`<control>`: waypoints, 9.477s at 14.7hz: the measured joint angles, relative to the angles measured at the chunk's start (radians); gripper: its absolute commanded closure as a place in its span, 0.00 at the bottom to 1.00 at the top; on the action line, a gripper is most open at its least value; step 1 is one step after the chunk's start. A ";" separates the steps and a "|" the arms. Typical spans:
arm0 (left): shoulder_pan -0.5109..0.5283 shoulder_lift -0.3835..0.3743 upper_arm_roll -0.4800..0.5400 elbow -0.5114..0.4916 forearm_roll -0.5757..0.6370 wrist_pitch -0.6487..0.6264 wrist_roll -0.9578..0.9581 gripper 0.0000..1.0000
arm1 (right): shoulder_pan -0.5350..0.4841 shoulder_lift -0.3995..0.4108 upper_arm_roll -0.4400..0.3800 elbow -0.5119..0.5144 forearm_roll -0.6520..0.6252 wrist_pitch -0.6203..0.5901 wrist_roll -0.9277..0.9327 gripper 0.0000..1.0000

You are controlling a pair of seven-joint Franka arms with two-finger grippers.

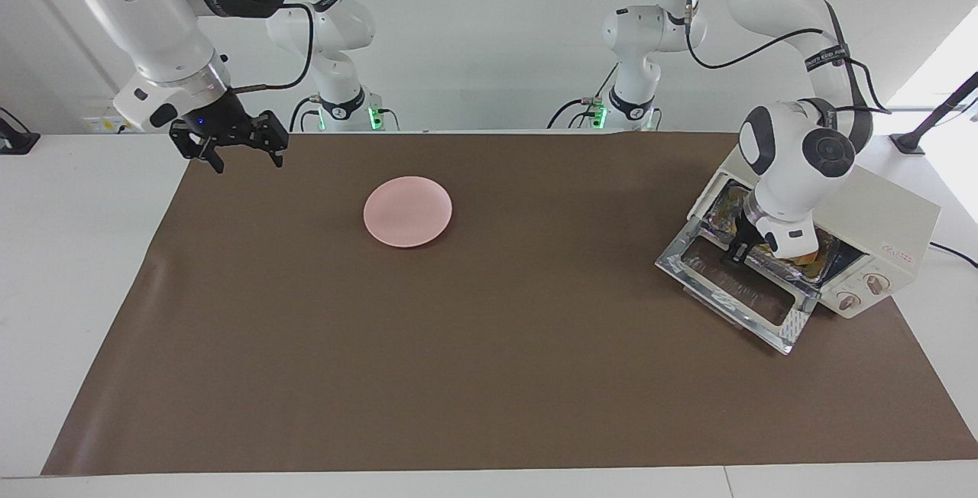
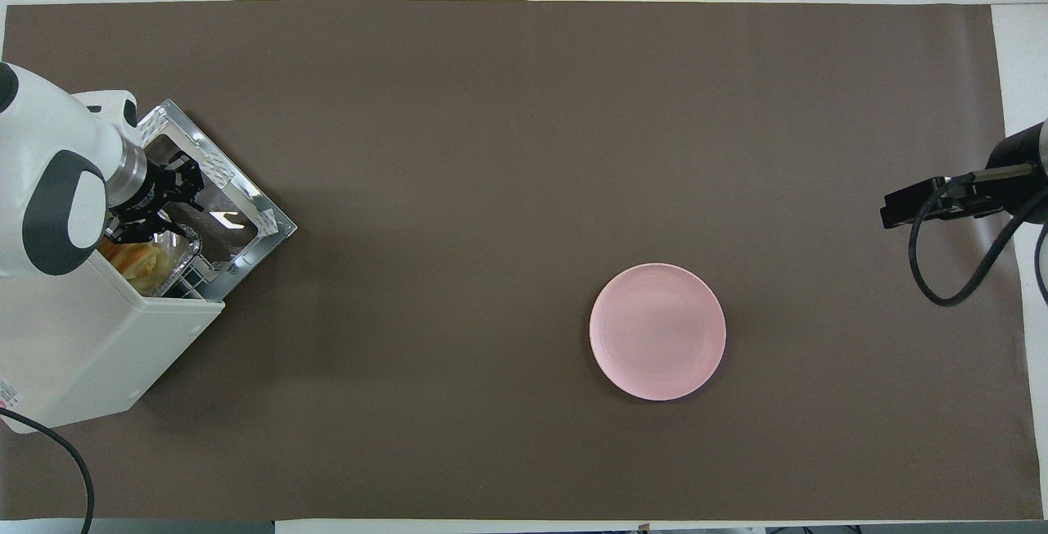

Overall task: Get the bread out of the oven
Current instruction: 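Pull the foil tray of bread out of the oven with the left gripper, then release the foil tray on the table while the right gripper approaches, then grasp the edge of the foil tray with the right gripper, then slide the foil tray farther from the robot with the right gripper, then grasp the orange bread inside the foil tray with the right gripper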

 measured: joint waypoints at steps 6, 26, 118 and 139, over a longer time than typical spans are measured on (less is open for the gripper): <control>-0.169 0.014 -0.010 0.140 0.003 -0.025 0.096 1.00 | 0.000 0.000 0.000 0.000 0.000 0.000 0.000 0.00; -0.768 0.219 -0.008 0.167 -0.026 0.053 0.128 0.00 | -0.004 -0.015 -0.007 0.000 0.000 -0.019 0.000 0.00; -0.045 -0.217 0.018 0.266 -0.110 -0.443 0.784 0.00 | 0.212 0.555 -0.004 0.164 0.038 0.447 0.291 0.00; -0.045 -0.217 0.018 0.266 -0.110 -0.434 0.784 0.00 | 0.224 0.559 -0.004 0.047 0.009 0.624 0.309 1.00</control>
